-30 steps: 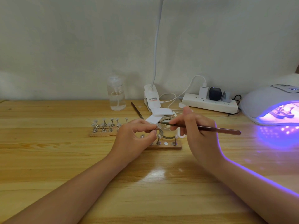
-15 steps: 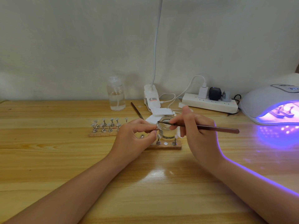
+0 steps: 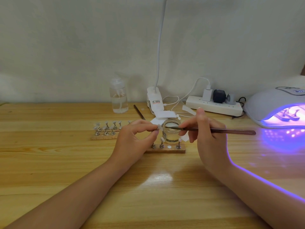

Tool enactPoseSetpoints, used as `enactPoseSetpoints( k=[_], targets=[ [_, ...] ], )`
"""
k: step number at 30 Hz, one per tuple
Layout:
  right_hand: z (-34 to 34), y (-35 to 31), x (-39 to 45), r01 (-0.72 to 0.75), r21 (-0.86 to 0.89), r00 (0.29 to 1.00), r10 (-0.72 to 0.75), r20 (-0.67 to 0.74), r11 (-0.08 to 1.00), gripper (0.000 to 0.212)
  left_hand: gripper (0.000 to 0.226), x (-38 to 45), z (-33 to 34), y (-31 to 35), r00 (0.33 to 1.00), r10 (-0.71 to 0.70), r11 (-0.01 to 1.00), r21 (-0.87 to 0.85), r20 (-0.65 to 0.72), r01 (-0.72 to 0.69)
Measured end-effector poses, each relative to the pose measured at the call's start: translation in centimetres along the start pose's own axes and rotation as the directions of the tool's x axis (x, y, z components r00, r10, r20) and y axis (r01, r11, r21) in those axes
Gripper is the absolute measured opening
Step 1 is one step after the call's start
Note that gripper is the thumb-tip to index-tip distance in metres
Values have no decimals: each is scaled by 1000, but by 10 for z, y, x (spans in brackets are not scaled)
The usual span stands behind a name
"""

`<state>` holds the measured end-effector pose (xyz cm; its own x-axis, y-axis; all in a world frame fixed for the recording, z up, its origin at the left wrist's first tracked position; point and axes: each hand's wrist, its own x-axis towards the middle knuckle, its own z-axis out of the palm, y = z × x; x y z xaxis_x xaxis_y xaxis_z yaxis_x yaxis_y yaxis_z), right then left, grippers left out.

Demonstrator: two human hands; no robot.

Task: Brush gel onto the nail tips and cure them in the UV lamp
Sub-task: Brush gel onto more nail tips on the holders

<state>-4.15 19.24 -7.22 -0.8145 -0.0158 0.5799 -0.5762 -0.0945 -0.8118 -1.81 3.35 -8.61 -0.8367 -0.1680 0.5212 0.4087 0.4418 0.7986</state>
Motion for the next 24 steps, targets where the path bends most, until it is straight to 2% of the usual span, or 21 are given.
enactPoseSetpoints(
  k=[14,18,21,24],
  targets=[
    [7,-3,-7,-29,-5,998,30,61,1000,40,12,0,0,2,998,53,999,0,-16,-53],
    [6,-5,-9,-22,9,997,21,81,1000,42,17,1,0,1,998,59,998,-4,-11,-59],
    [6,-4,-9,-15,19,997,13,72,1000,50,17,1,-1,0,998,64,998,-6,-6,-64],
    [5,-3,-6,-9,25,999,8,32,1000,45,18,1,0,0,998,69,998,-4,-11,-69]
  ],
)
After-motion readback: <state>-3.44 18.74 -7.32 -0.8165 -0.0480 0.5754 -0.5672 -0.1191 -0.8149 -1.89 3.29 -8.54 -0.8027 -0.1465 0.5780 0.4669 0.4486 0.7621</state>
